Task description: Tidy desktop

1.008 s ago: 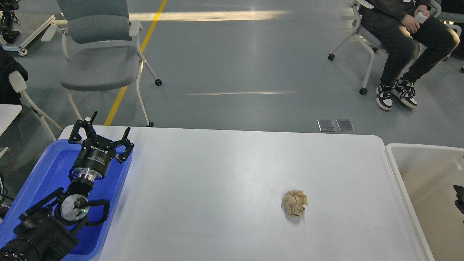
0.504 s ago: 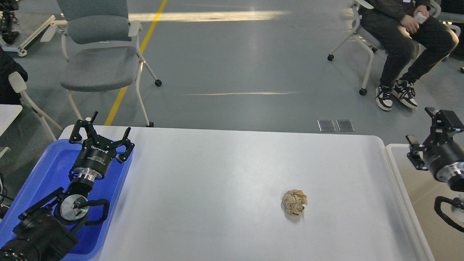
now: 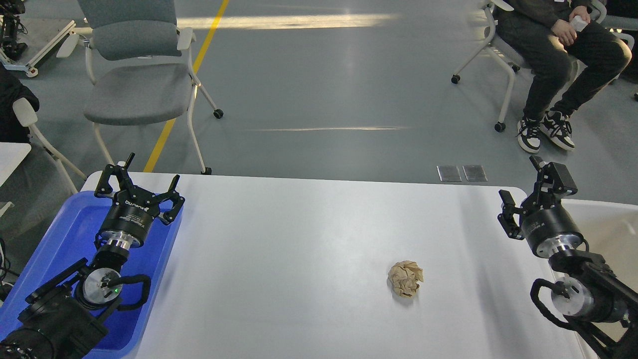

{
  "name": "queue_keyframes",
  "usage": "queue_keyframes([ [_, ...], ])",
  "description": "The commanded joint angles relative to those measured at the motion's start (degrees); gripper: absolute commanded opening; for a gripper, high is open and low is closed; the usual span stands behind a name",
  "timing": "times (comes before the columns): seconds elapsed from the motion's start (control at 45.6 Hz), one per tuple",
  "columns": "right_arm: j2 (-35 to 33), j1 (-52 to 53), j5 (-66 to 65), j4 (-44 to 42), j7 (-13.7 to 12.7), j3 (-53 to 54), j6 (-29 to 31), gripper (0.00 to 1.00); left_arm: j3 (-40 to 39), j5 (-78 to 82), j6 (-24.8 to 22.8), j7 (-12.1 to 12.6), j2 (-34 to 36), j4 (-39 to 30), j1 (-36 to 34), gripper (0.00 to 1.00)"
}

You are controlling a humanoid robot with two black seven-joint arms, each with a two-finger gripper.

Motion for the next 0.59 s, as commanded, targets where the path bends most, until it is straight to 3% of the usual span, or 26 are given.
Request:
queue_keyframes([
  [0.0,4.6,-0.3,0.2,-0.7,0.0,0.9,-0.4,1.0,0.0,0.0,0.0,0.0,0.0,0.0,0.0,1.0],
  [0.351,7.9,0.4,2.1,-2.5,0.1,2.3,-0.3,1.0,0.0,0.0,0.0,0.0,0.0,0.0,0.0,1.0],
  [0.57,9.8,0.4,2.2,-4.0,1.7,5.9,-0.7,1.0,0.0,0.0,0.0,0.0,0.0,0.0,0.0,1.0],
])
